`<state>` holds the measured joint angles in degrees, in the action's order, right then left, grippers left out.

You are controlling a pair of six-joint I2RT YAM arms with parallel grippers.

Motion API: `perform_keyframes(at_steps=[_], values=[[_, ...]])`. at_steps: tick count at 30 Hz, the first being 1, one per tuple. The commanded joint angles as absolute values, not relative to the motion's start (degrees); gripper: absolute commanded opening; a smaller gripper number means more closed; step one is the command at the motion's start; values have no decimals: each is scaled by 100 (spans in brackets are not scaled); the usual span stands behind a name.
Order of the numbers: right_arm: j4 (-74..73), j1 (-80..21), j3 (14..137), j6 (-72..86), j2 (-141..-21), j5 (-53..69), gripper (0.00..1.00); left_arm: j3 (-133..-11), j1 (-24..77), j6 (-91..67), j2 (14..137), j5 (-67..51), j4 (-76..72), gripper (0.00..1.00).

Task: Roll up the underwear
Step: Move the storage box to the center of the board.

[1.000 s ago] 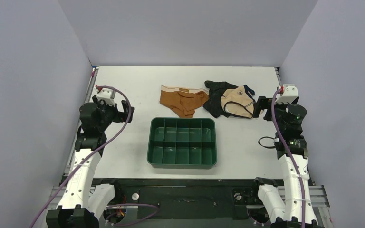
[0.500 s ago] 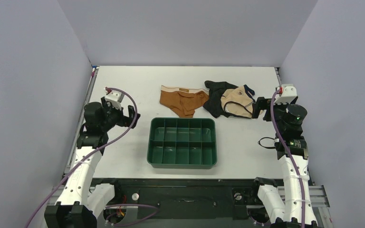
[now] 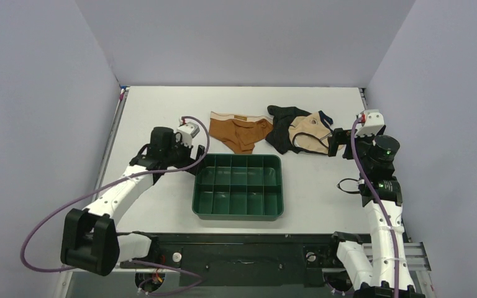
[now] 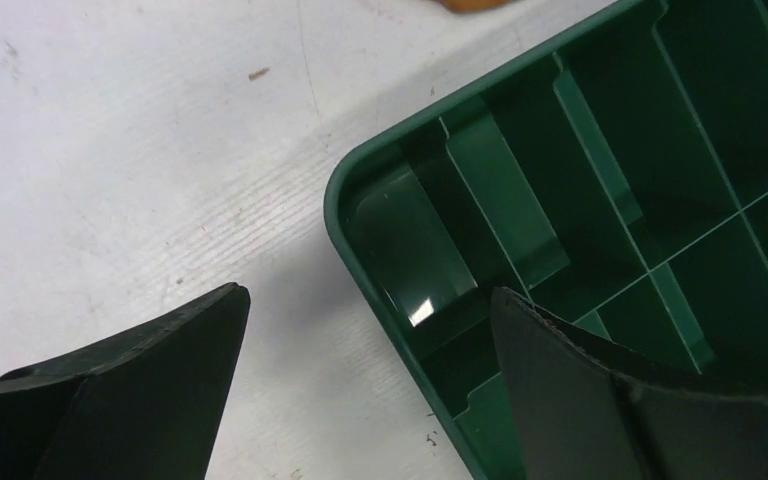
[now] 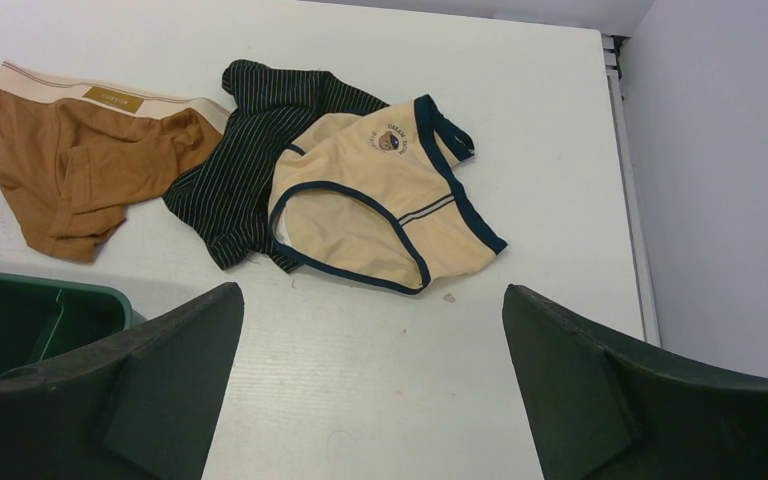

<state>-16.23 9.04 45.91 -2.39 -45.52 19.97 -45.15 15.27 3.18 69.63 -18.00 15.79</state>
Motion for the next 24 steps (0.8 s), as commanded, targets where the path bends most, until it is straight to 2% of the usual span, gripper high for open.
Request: perform_keyframes(at_steps=[1, 6, 13, 19, 24], values=[[-1505, 932, 4624, -327, -4583, 2113, 97, -4927, 1702, 181, 7454, -1475, 1899, 87], [-1518, 916, 4614, -349, -4579, 2151, 97, -5109, 1757, 143, 8019, -1260, 1928, 74], [-1532, 872, 4627, -413, -4588, 2127, 97, -5203, 1911, 143, 8309, -1401, 1926, 68], [-1557, 787, 4649, -455, -4676, 2075, 97, -5332, 1994, 125, 8606, -1236, 2011, 53], [-1549, 775, 4650, -459, -4701, 2056, 97, -5382, 1995, 108, 8639, -1062, 2034, 36]])
